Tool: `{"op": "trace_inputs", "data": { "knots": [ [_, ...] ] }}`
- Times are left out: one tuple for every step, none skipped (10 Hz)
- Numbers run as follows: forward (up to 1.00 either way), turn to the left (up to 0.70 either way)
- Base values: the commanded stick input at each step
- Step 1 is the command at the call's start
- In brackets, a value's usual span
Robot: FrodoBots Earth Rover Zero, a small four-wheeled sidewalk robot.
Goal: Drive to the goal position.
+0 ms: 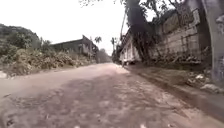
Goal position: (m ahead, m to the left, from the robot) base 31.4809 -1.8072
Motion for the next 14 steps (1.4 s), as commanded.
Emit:
{"op": "trace_inputs", "data": {
  "knots": [
    [1.00, 0.00],
    [1.00, -0.17],
    [1.00, -0.28],
    [1.00, -0.15],
    [1.00, 0.00],
    [1.00, 0.00],
    [1.00, 0.00],
    [1.00, 0.00],
    [1.00, 0.00],
    [1.00, 0.00],
    [1.00, 0.00],
    [1.00, 0.00],
    [1.00, 0.00],
    [1.00, 0.00]
  ]
}}
